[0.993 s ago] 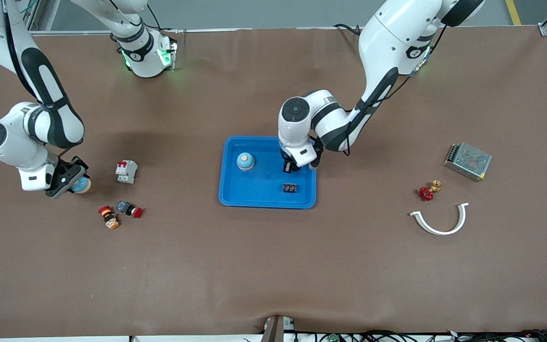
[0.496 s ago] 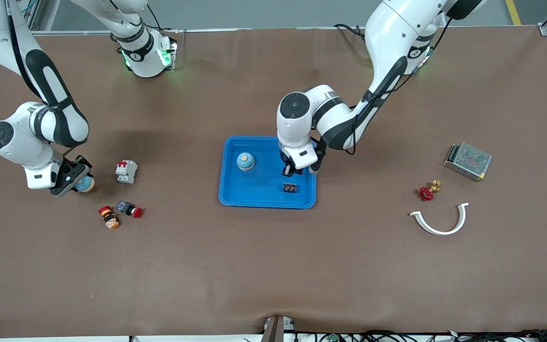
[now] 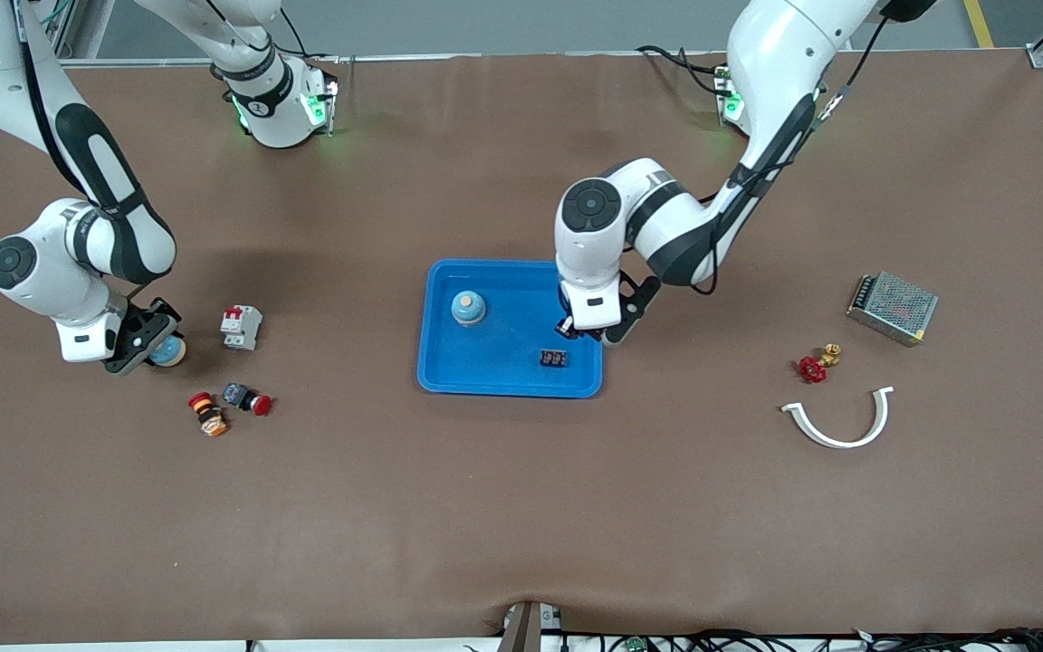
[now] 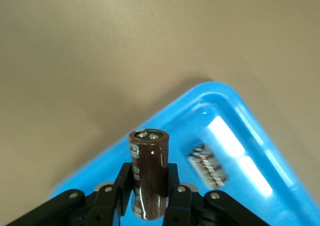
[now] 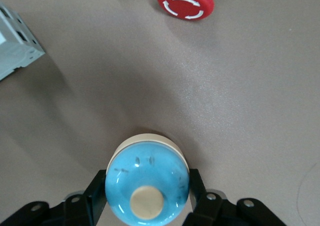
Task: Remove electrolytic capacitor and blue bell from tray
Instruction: 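Set the dome on the table while the left gripper lifts the capacitor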
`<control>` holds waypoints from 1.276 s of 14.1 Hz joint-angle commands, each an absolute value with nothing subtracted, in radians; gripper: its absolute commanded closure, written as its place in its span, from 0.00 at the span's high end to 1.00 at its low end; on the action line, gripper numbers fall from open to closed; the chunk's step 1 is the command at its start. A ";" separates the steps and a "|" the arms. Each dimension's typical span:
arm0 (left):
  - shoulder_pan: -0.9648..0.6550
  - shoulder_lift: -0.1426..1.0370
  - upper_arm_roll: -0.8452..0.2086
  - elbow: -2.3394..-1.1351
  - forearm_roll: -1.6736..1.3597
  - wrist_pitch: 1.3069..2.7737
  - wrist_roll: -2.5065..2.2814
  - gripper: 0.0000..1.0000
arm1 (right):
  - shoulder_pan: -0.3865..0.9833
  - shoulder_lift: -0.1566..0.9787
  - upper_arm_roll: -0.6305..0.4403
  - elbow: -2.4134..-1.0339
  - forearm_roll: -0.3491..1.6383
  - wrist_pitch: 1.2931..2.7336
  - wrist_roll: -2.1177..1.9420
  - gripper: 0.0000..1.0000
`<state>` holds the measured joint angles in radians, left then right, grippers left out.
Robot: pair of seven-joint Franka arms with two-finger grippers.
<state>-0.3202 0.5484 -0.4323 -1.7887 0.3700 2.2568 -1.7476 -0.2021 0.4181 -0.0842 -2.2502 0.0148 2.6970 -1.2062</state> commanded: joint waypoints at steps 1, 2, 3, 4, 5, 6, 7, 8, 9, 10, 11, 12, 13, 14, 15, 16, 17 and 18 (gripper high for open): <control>-0.183 0.454 -0.517 -1.937 0.364 2.255 -1.509 0.00 | -0.230 0.408 -0.064 -2.261 0.011 2.706 -1.216 1.00; -0.129 0.443 -0.550 -1.971 0.362 2.255 -1.435 0.00 | -0.227 0.400 -0.064 -2.257 0.015 2.694 -1.207 1.00; -0.073 0.430 -0.584 -1.998 0.364 2.255 -1.364 0.00 | -0.222 0.387 -0.063 -2.250 0.018 2.668 -1.203 1.00; -0.022 0.411 -0.618 -2.034 0.364 2.255 -1.306 0.00 | -0.216 0.356 -0.061 -2.226 0.018 2.614 -1.195 1.00; 0.035 0.391 -0.652 -2.067 0.364 2.255 -1.263 0.00 | -0.207 0.333 -0.058 -2.189 0.018 2.532 -1.171 1.00; 0.096 0.379 -0.696 -2.094 0.364 2.255 -1.218 0.00 | -0.186 0.304 -0.057 -2.142 0.018 2.425 -1.129 1.00; 0.162 0.371 -0.742 -2.114 0.364 2.255 -1.175 0.00 | -0.157 0.281 -0.058 -2.091 0.018 2.316 -1.074 1.00; 0.229 0.370 -0.791 -2.140 0.364 2.255 -1.133 0.00 | -0.134 0.261 -0.058 -2.035 0.018 2.213 -1.012 1.00; 0.300 0.370 -0.840 -2.167 0.364 2.255 -1.083 0.00 | -0.111 0.243 -0.058 -1.985 0.018 2.127 -0.949 1.00; 0.364 0.370 -0.886 -2.184 0.364 2.256 -1.034 0.00 | -0.086 0.226 -0.058 -1.938 0.018 2.058 -0.878 1.00; 0.429 0.368 -0.934 -2.206 0.367 2.256 -0.994 0.00 | -0.054 0.210 -0.057 -1.892 0.018 1.983 -0.792 1.00; 0.486 0.368 -0.983 -2.223 0.373 2.256 -0.970 0.00 | -0.023 0.203 -0.057 -1.849 0.018 1.920 -0.706 1.00; 0.547 0.368 -1.029 -2.242 0.382 2.258 -0.944 0.00 | 0.015 0.201 -0.057 -1.804 0.020 1.861 -0.616 1.00; 0.610 0.365 -1.076 -2.267 0.396 2.263 -0.913 0.00 | 0.049 0.201 -0.057 -1.771 0.023 1.817 -0.519 1.00; 0.679 0.351 -1.124 -2.307 0.419 2.275 -0.890 0.00 | 0.084 0.195 -0.054 -1.755 0.034 1.790 -0.429 1.00; 0.737 0.351 -1.171 -2.345 0.442 2.301 -0.885 0.00 | 0.122 0.186 -0.055 -1.752 0.058 1.783 -0.340 1.00; 0.791 0.351 -1.210 -2.382 0.472 2.333 -0.885 0.00 | 0.153 0.180 -0.054 -1.753 0.073 1.778 -0.257 1.00; 0.825 0.351 -1.219 -2.422 0.517 2.371 -0.885 0.00 | 0.199 0.175 -0.054 -1.753 0.078 1.775 -0.176 1.00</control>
<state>0.7377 0.3995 -1.1641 -2.3254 0.4606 2.2964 -0.9012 0.1357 0.1853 -0.0451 -1.7589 0.0571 1.7947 -0.3126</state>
